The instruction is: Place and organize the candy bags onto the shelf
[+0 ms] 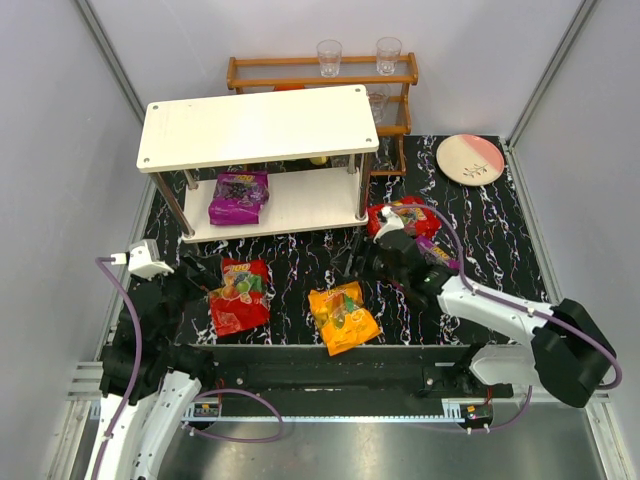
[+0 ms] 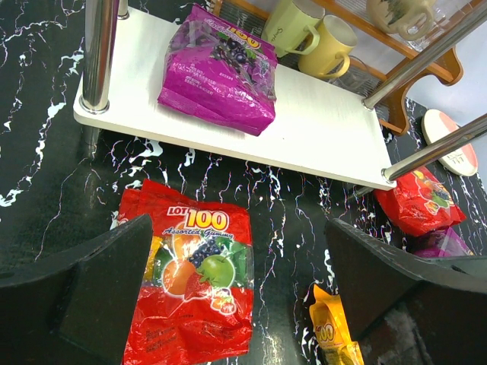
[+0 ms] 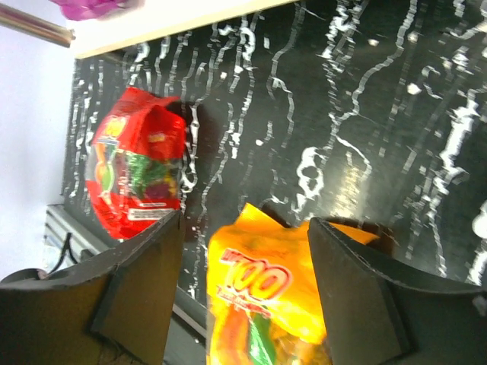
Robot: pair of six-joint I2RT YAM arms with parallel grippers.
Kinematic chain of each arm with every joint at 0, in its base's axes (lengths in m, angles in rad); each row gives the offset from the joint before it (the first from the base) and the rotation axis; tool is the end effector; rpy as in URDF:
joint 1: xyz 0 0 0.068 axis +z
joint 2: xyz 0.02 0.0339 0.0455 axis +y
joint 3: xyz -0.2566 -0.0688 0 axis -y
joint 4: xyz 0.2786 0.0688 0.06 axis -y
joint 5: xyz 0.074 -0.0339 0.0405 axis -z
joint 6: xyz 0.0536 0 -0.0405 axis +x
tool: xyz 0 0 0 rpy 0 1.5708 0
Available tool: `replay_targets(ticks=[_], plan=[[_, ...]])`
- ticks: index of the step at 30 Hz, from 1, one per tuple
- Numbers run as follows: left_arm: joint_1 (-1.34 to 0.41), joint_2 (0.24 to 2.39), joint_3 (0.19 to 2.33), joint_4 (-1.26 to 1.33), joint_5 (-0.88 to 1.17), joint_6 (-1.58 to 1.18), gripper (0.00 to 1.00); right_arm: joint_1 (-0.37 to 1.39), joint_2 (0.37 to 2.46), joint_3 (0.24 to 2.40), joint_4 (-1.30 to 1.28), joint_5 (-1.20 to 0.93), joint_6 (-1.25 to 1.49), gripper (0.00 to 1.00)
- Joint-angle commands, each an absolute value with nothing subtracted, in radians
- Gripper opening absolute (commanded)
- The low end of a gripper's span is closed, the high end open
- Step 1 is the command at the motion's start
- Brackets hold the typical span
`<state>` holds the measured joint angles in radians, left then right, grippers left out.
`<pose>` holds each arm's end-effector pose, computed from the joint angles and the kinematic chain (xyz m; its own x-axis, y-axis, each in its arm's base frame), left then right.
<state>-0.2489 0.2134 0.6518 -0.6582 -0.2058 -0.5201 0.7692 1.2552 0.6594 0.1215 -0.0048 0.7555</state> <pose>0.1184 -0.0188 0.3129 -0.2072 -0.4493 -0.8690 -0.0635 0.8926 -0.4463 0.2284 0.2215 0.1925 -0.7179 0.2593 -0.6461 -0.2836 0.7386 0.6116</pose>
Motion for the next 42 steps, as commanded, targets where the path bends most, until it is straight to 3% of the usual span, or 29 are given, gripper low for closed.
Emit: replay_targets(ticks=[1, 14, 42], plan=[[-0.253, 0.229, 0.652, -0.623, -0.196, -0.505, 0.99, 0.766, 1.184, 0.608, 0.026, 0.116, 0.761, 0.76], [-0.253, 0.249, 0.653, -0.623, -0.201, -0.508, 0.99, 0.727, 1.005, 0.561, -0.135, 0.225, 0.782, 0.84], [-0.253, 0.241, 0.650, -0.623, -0.202, -0.511, 0.99, 0.672, 1.034, 0.554, -0.155, 0.198, 0.784, 0.86]])
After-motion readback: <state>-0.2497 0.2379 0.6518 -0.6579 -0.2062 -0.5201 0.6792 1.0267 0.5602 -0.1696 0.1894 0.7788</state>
